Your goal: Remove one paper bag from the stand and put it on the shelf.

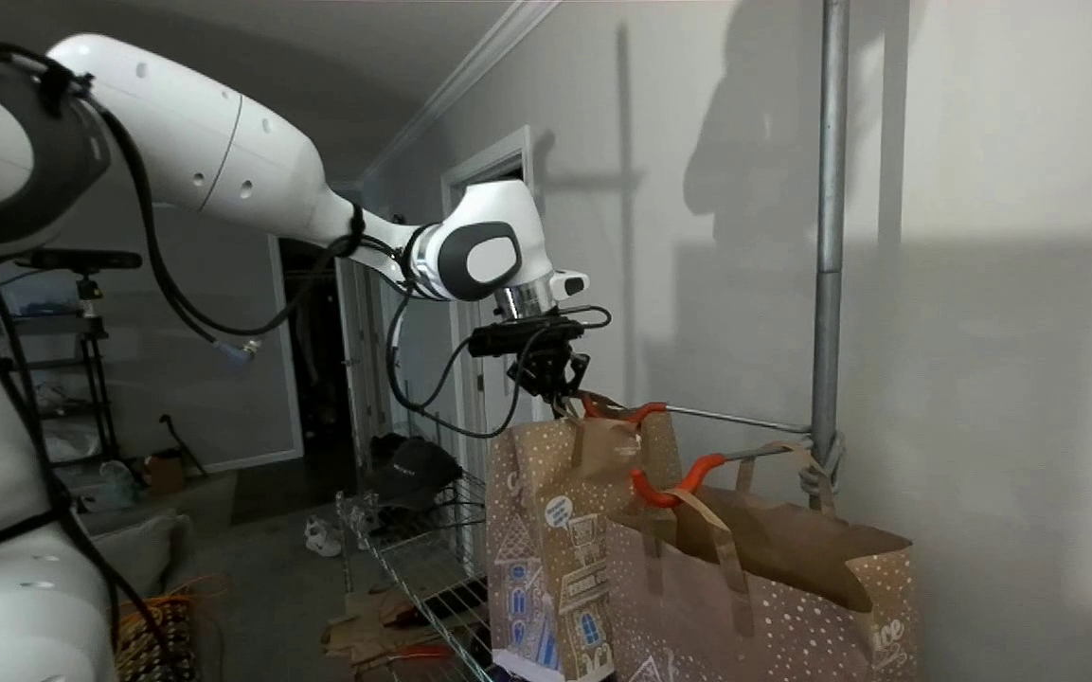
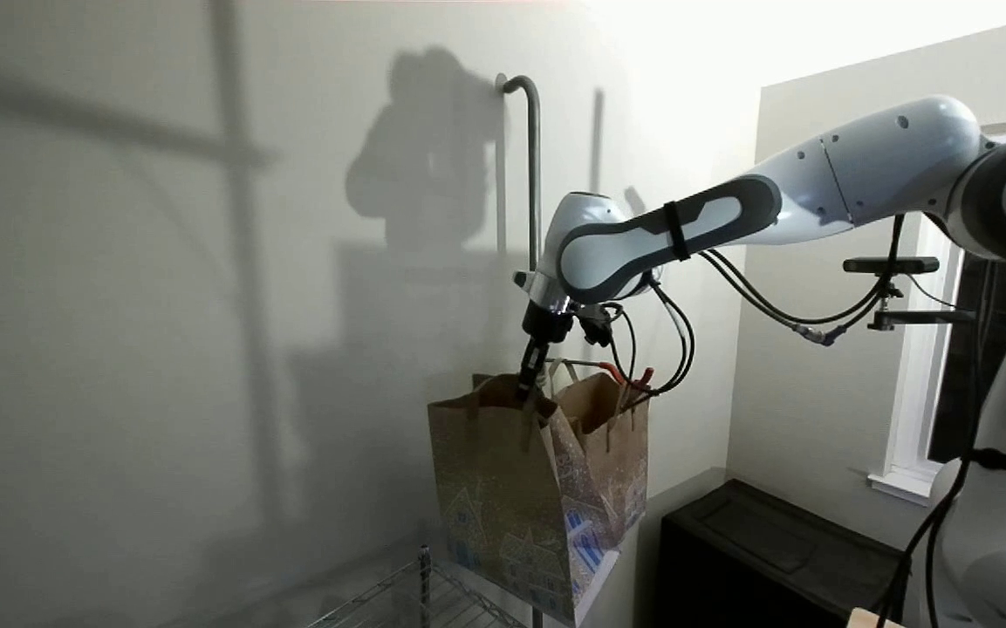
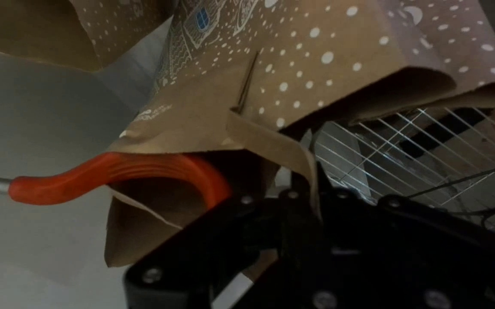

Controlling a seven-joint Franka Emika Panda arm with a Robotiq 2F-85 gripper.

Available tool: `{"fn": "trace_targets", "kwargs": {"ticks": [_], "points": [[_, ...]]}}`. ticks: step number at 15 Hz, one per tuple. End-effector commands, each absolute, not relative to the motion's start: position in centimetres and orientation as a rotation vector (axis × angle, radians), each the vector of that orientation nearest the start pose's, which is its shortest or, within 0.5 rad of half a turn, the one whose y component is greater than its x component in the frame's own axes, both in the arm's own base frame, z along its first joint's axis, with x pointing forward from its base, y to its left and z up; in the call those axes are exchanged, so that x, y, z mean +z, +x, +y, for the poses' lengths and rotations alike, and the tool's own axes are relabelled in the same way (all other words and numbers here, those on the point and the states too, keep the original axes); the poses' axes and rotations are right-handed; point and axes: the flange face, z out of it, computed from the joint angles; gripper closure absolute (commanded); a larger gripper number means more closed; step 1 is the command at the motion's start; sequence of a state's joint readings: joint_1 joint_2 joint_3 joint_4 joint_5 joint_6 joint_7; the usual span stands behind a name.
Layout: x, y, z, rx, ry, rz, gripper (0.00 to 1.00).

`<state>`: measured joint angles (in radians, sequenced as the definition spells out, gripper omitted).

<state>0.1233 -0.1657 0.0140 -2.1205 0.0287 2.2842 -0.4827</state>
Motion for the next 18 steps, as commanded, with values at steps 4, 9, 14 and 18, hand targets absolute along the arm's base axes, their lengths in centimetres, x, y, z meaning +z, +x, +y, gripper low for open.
{"fn": "trace_targets", "kwargs": {"ticks": [4, 9, 14, 18], "points": [[49.8, 53.3, 8.3, -0.215, -3.081, -1.061, 0.96], [47.9, 53.8, 9.0, -0.014, -3.19, -1.066, 0.96], [49.8, 53.6, 10.6, -0.097, -3.104, -1.082, 0.96], [51.8, 53.2, 13.0, -0.176, -3.027, -0.778, 0.97]]}}
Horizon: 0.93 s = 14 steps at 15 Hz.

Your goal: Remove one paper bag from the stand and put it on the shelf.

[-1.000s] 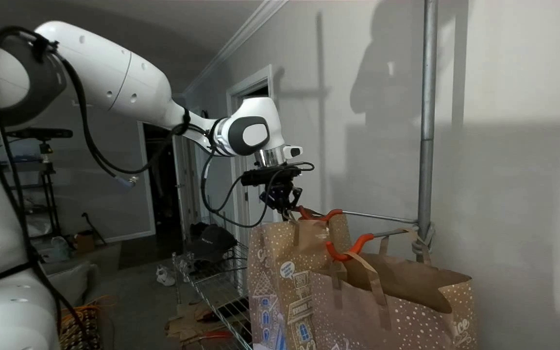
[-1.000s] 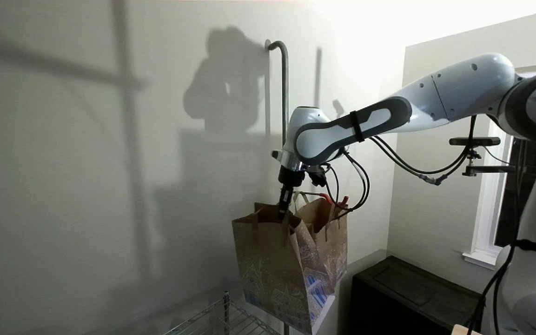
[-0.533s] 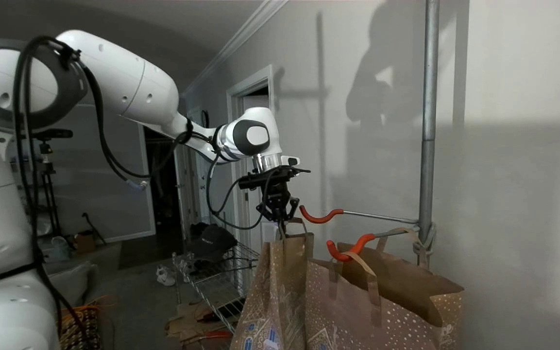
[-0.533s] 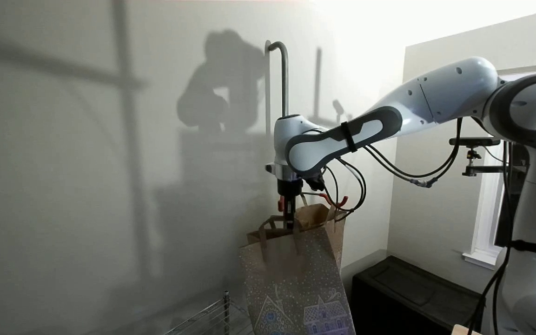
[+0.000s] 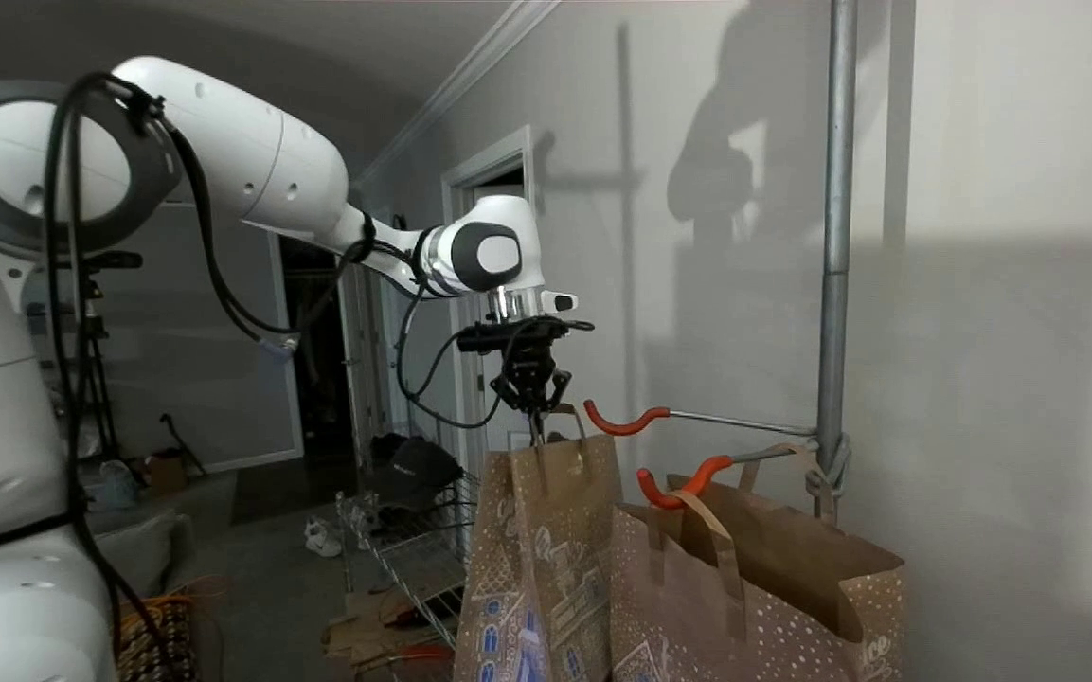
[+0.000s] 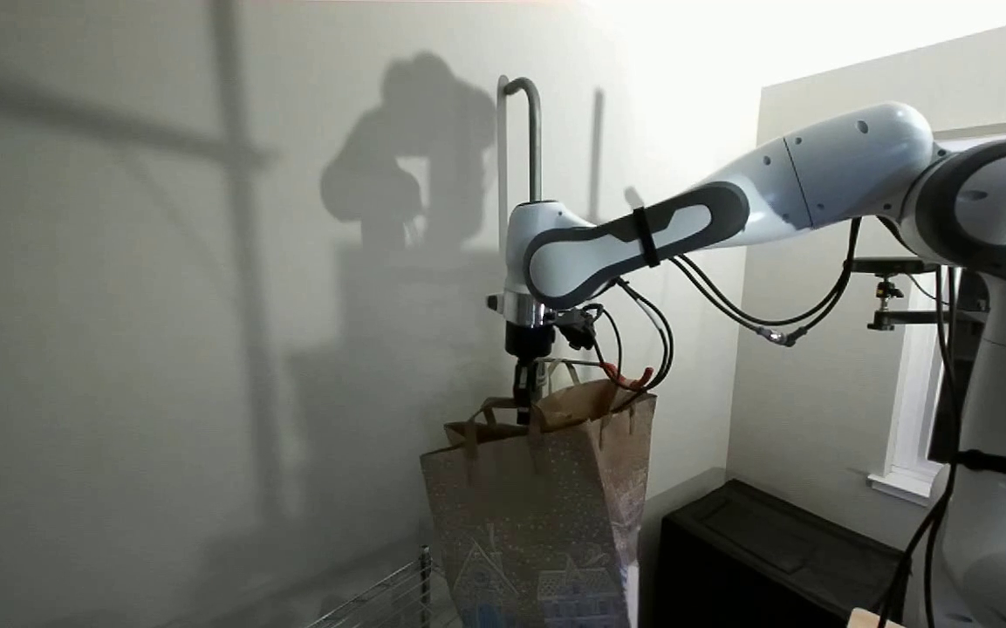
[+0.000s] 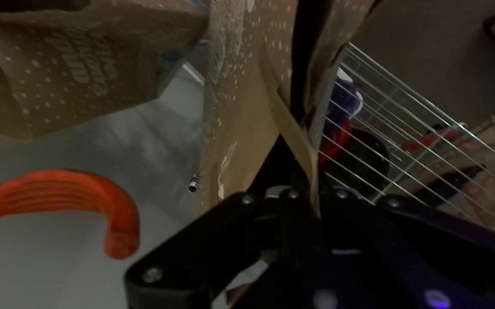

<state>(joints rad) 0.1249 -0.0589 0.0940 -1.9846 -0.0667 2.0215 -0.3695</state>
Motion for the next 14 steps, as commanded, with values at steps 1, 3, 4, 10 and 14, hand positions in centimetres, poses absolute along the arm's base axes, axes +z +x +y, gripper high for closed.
{"fn": "trace_targets", "kwargs": {"ticks": [1, 3, 4, 10, 14], "points": [[52.3, 53.3, 13.5, -0.191, -3.022, -0.692, 0.97], [53.0, 53.6, 15.0, -0.213, -3.003, -0.565, 0.97], [53.4, 53.7, 15.7, -0.225, -2.995, -0.512, 0.97], [54.7, 56.5, 20.5, -0.267, -2.956, -0.185, 0.97], [54.2, 59.3, 21.4, -0.346, -2.937, -0.088, 0.96]]}}
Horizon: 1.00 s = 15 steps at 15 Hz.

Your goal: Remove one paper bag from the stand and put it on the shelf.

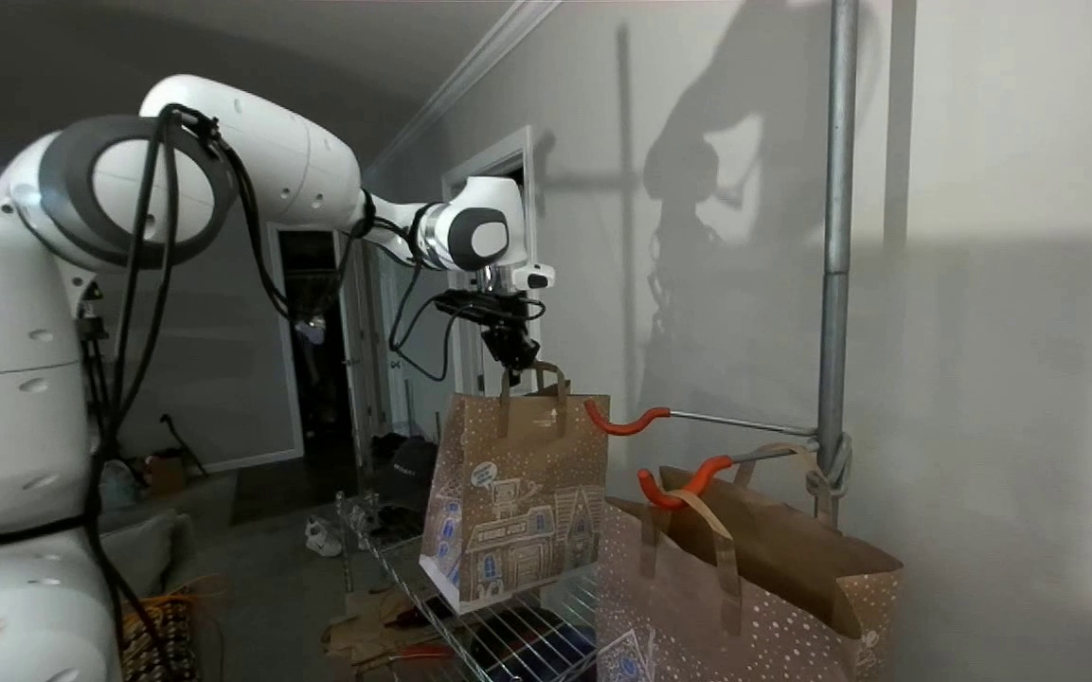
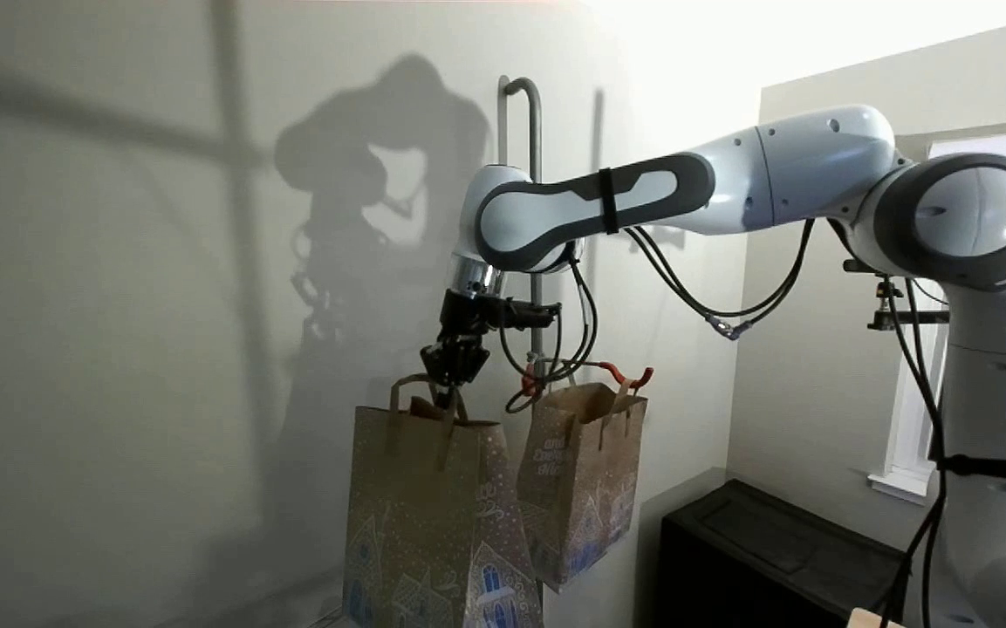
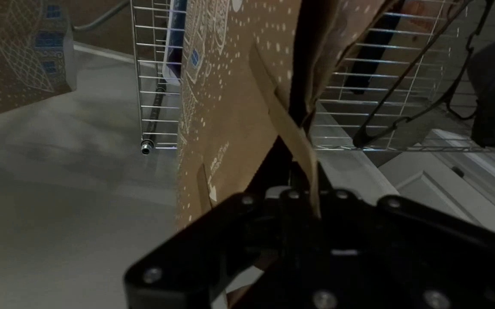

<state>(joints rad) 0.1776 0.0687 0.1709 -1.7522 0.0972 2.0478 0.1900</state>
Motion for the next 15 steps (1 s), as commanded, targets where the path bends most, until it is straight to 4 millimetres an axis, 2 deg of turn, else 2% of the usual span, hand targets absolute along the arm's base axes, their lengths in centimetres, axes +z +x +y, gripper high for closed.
{"fn": "trace_targets", "kwargs": {"ticks": [1, 5, 8, 9, 15], "points": [[53.9, 60.0, 21.5, -0.375, -2.925, -0.064, 0.96], [52.9, 61.6, 22.2, -0.442, -2.904, -0.031, 0.96], [52.2, 61.9, 22.9, -0.443, -2.916, -0.058, 0.97], [52.0, 61.9, 23.0, -0.448, -2.93, -0.068, 0.77], [52.0, 61.2, 24.2, -0.454, -2.972, -0.159, 0.41]]}}
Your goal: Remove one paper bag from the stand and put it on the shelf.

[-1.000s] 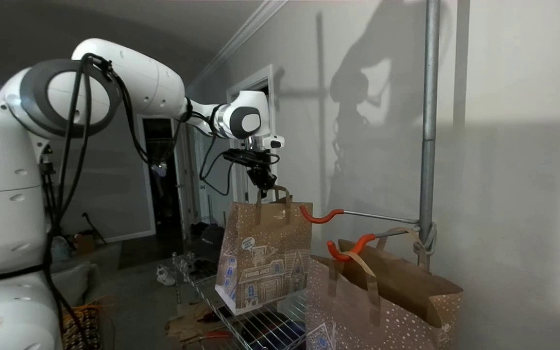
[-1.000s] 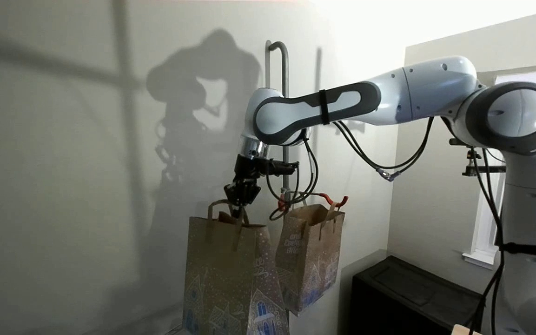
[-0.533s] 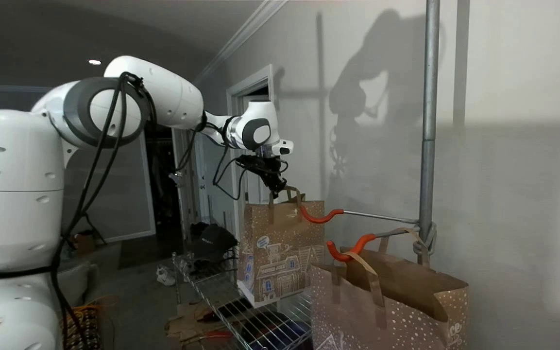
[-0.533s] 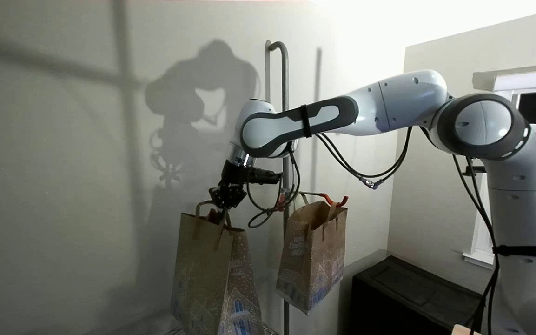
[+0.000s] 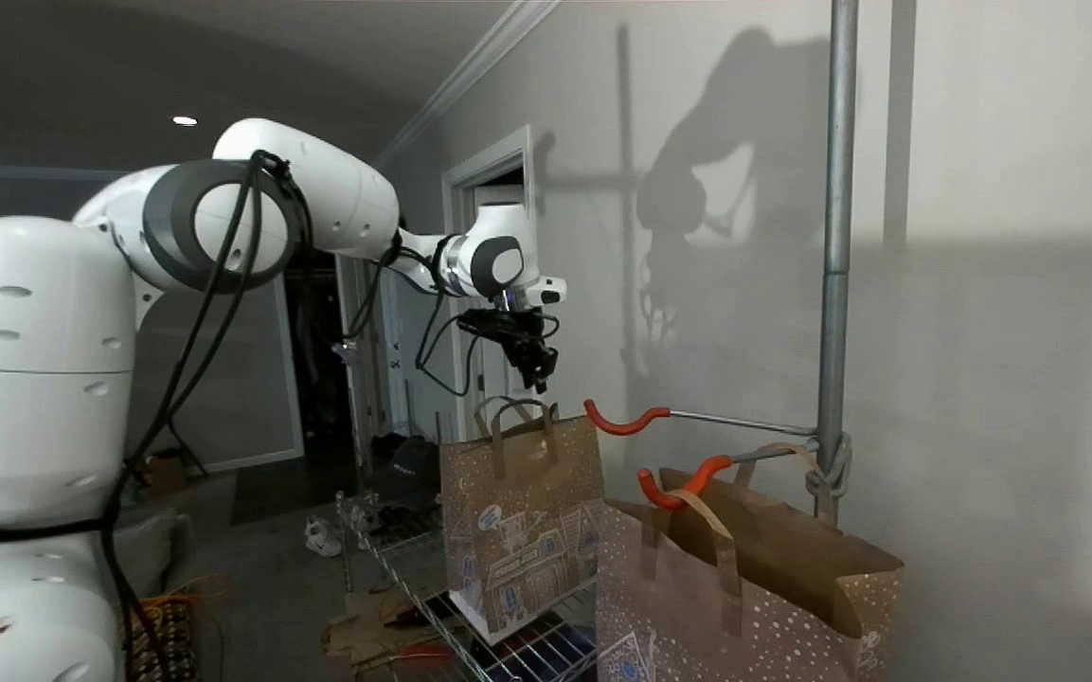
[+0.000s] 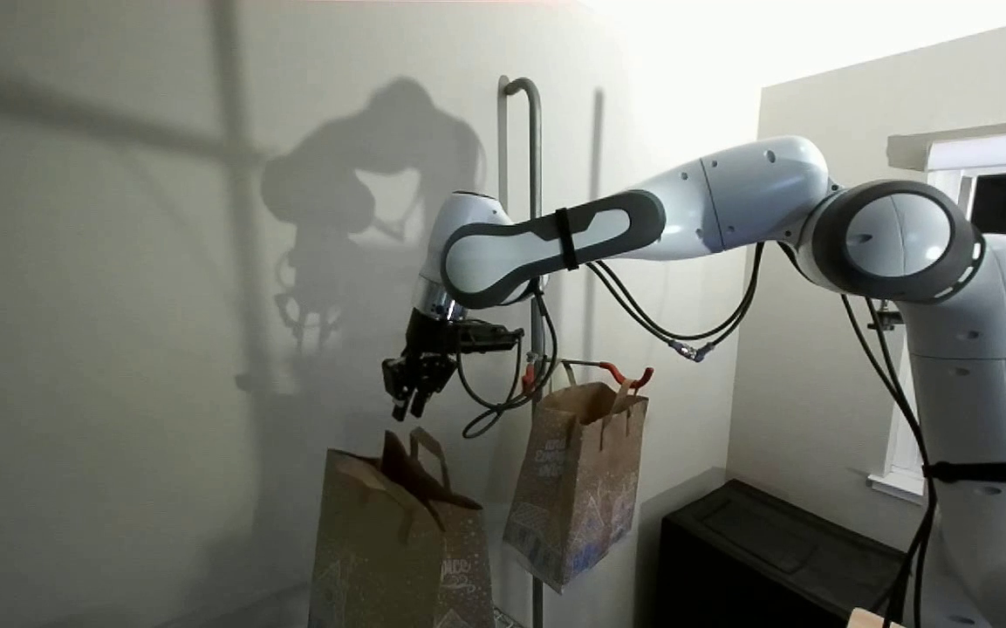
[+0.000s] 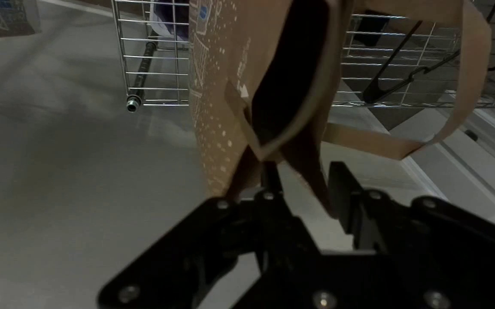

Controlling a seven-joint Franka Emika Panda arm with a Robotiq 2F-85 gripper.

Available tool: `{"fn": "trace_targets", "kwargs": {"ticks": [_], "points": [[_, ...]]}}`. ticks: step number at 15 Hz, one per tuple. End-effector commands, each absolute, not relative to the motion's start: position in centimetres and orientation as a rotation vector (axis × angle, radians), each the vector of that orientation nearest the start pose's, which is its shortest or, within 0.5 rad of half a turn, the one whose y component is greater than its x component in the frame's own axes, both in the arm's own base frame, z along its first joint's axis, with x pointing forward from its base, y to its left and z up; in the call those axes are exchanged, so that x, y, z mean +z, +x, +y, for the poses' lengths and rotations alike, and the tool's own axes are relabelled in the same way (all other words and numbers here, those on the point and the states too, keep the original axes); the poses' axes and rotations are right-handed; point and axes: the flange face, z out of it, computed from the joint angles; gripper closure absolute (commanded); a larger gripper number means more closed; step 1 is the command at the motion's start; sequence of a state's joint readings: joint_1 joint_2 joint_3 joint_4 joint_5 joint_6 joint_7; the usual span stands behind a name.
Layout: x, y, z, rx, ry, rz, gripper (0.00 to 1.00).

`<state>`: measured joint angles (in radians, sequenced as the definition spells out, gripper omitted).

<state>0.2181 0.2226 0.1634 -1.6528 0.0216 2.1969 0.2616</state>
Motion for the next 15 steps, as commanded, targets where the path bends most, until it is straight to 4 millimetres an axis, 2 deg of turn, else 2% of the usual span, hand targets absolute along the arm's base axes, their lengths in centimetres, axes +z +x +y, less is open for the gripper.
{"fn": "trace_targets", "kwargs": {"ticks": [1, 6, 8, 9, 11, 15], "points": [[52.0, 61.1, 24.3, -0.448, -2.977, -0.175, 0.34], [53.1, 60.2, 24.3, -0.482, -2.997, -0.197, 0.02], [53.8, 60.0, 24.3, -0.504, -2.993, -0.204, 0.0], [52.8, 60.7, 24.7, -0.48, -2.978, -0.21, 0.08], [53.3, 60.6, 24.6, -0.494, -2.976, -0.213, 0.0], [53.5, 60.5, 24.6, -0.498, -2.976, -0.213, 0.0]]}}
